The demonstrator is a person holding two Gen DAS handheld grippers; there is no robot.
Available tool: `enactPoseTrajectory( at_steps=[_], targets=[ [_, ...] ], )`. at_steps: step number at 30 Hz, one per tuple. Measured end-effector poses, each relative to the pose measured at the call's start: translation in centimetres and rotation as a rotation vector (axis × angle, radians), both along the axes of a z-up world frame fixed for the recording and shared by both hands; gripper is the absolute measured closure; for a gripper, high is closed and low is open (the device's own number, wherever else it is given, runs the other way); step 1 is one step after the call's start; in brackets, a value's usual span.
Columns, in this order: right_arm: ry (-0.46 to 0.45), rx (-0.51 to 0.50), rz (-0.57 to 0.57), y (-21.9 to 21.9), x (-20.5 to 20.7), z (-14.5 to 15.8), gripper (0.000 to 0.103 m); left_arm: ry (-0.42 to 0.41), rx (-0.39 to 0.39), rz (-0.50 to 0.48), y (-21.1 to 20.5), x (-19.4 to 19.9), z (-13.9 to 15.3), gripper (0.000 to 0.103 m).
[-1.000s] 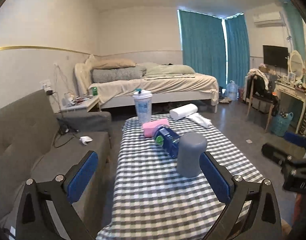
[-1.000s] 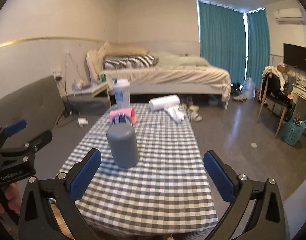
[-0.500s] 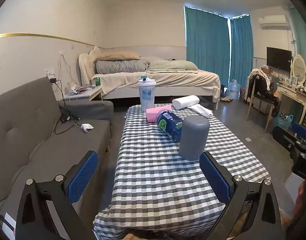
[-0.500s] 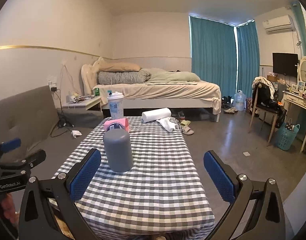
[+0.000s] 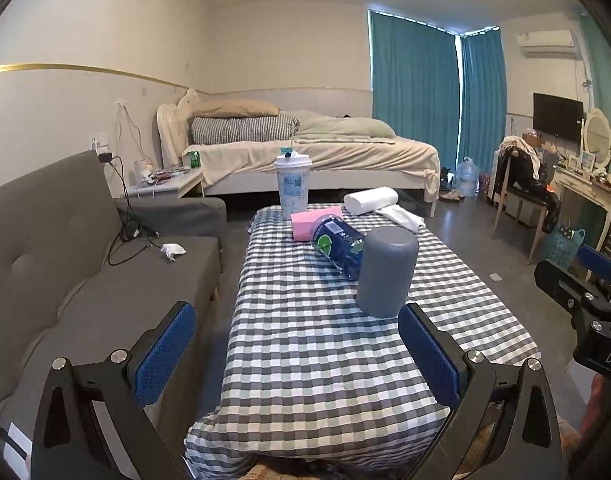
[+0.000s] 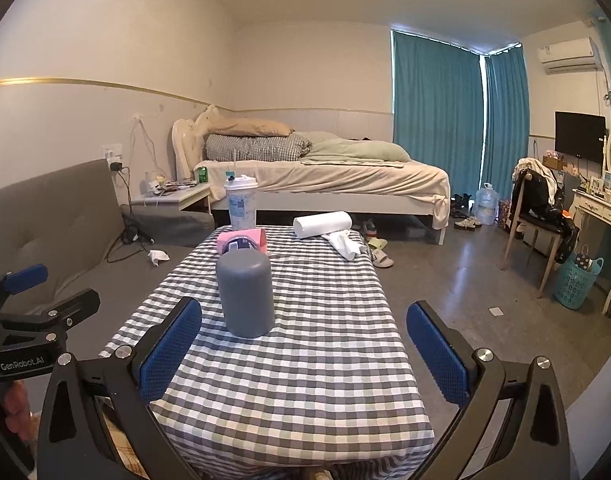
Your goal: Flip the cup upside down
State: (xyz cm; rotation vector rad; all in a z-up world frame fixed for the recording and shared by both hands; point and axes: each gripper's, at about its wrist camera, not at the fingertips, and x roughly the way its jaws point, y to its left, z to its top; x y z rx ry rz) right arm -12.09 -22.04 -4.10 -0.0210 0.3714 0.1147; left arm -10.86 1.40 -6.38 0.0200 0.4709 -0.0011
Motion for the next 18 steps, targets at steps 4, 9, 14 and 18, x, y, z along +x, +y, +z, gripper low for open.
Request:
enactPoseTrajectory(
  at_steps=[4, 9, 14, 18],
  targets=[
    [0.004, -0.007, 0.000, 0.26, 0.13, -0.07, 0.000, -0.002, -0.001, 0.003, 0.02, -0.04, -0.10, 0.000],
    [0.013, -0.010, 0.000, 0.41, 0.37, -0.20, 0.000, -0.004, 0.000, -0.004, -0.19, -0.16, -0.04, 0.000],
    [0.017, -0.013, -0.001, 0.43, 0.48, -0.32, 0.000, -0.001, -0.003, -0.003, -0.24, -0.09, 0.00, 0.000],
    [0.024, -0.016, -0.003, 0.48, 0.67, -0.36, 0.000, -0.001, -0.001, -0.006, -0.30, -0.11, 0.00, 0.000]
  ],
)
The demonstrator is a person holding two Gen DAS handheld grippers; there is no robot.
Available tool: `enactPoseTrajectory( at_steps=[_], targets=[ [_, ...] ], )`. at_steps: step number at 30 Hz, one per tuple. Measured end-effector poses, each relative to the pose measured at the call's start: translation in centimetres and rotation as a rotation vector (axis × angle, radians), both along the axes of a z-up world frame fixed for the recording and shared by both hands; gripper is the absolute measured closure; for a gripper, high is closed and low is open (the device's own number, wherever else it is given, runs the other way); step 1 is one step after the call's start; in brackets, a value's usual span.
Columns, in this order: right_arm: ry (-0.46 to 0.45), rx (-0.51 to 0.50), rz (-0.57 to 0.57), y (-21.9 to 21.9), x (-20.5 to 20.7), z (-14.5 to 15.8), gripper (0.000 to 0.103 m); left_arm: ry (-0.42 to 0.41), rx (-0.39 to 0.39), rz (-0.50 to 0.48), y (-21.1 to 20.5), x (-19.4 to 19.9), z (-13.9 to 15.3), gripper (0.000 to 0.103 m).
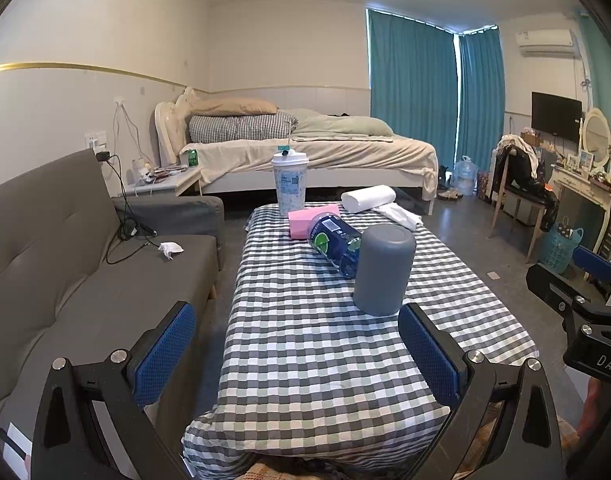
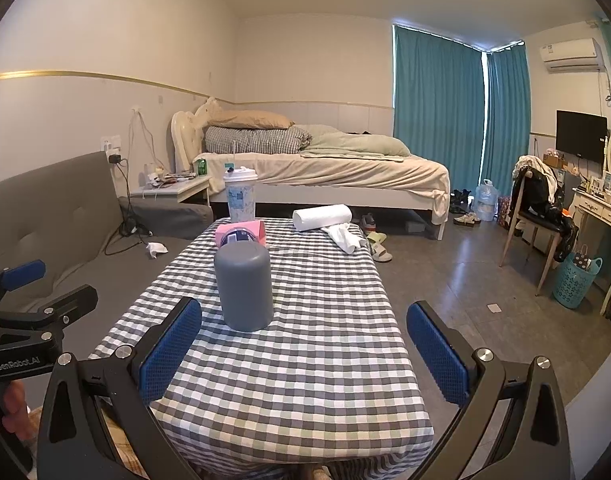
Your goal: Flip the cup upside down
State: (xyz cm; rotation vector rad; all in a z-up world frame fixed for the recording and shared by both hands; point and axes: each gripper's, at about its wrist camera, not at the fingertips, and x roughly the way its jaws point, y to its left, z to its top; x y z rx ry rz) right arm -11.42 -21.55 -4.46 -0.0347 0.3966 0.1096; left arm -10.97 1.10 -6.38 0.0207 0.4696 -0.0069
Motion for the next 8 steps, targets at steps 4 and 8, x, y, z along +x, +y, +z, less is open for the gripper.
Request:
enactPoseTrajectory(
  at_steps=[4, 8],
  targets=[
    [0.002, 0.001, -0.003, 0.00, 0.07, -0.09, 0.000, -0.001, 0.000, -0.008, -0.04, -0.08, -0.06, 0.000],
    [0.003, 0.001, -0.004, 0.03, 0.08, -0.10, 0.000, -0.008, 0.008, -0.016, -0.31, -0.21, 0.01, 0.000]
  ],
)
